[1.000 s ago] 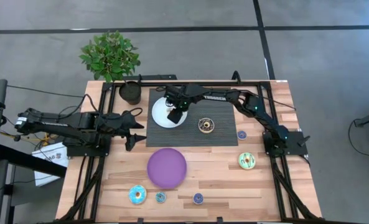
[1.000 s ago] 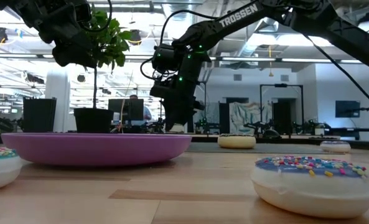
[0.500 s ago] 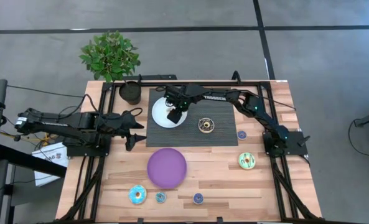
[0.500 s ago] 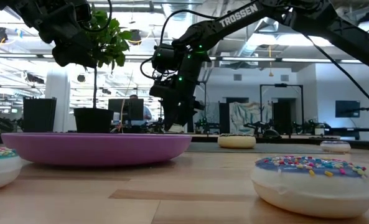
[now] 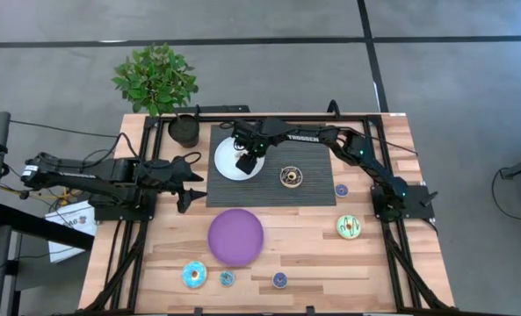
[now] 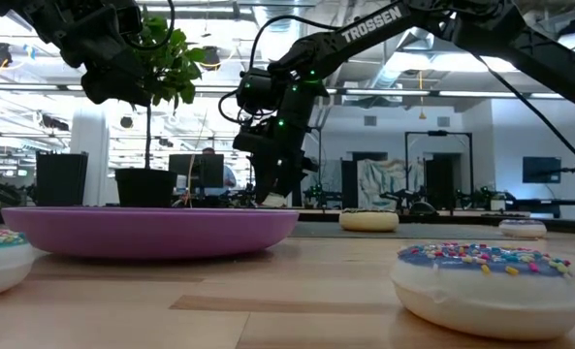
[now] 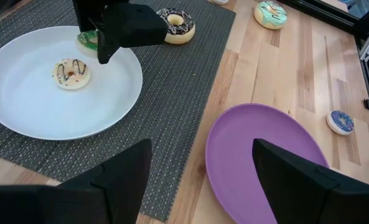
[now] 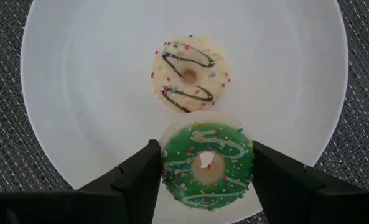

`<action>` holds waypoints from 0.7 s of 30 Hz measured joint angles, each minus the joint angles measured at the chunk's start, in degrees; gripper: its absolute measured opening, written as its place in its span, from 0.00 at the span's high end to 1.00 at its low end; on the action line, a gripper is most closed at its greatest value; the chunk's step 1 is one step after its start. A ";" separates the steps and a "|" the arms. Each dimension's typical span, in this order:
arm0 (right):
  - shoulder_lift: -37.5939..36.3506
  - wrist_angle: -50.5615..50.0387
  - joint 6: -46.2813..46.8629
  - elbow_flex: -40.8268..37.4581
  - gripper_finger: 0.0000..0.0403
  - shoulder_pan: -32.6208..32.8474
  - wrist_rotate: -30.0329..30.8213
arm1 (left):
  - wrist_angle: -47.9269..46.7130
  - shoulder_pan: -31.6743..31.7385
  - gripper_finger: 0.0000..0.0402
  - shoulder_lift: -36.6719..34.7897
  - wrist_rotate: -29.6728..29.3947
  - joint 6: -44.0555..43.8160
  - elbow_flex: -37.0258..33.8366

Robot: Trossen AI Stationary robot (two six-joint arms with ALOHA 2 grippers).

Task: Pick & Place donuts
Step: Put the small green donut on the white plate

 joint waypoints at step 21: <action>0.00 0.33 0.96 0.00 0.40 0.00 0.00 | -0.02 0.00 0.32 0.00 0.02 -0.01 0.00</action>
